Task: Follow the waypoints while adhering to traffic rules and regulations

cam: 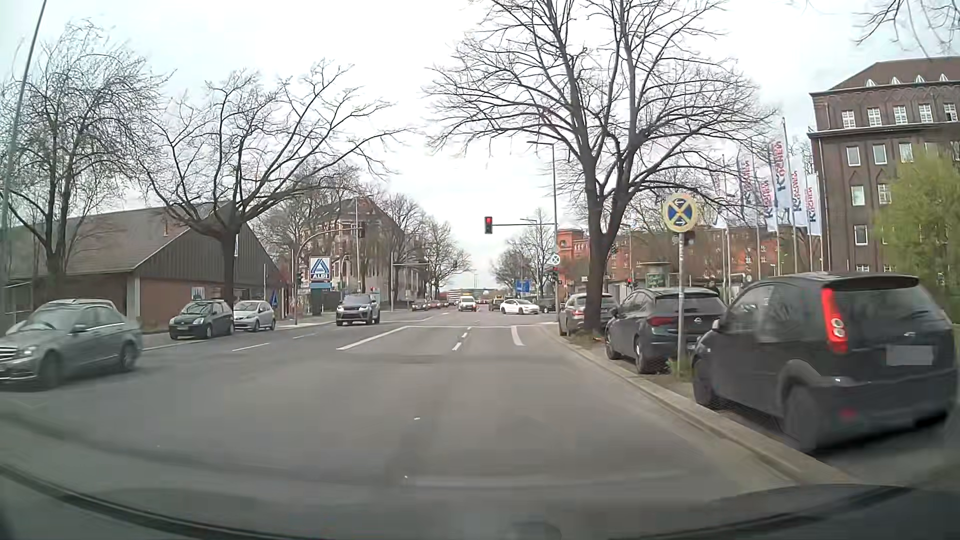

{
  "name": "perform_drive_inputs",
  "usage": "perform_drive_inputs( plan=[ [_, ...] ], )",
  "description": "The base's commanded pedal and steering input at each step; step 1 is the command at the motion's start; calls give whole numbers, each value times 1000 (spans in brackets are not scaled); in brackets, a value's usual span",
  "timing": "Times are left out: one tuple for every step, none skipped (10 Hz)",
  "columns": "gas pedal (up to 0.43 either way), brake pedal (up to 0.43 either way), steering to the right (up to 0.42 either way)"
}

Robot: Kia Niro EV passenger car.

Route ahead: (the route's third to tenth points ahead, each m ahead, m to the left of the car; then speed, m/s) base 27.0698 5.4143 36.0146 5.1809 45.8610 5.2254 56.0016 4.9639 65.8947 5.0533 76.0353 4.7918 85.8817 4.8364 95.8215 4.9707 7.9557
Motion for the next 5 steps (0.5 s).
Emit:
perform_drive_inputs(
  plan=[
    [0,0,3],
    [0,0,6],
    [0,0,7],
    [0,0,7],
    [0,0,7]
  ],
)
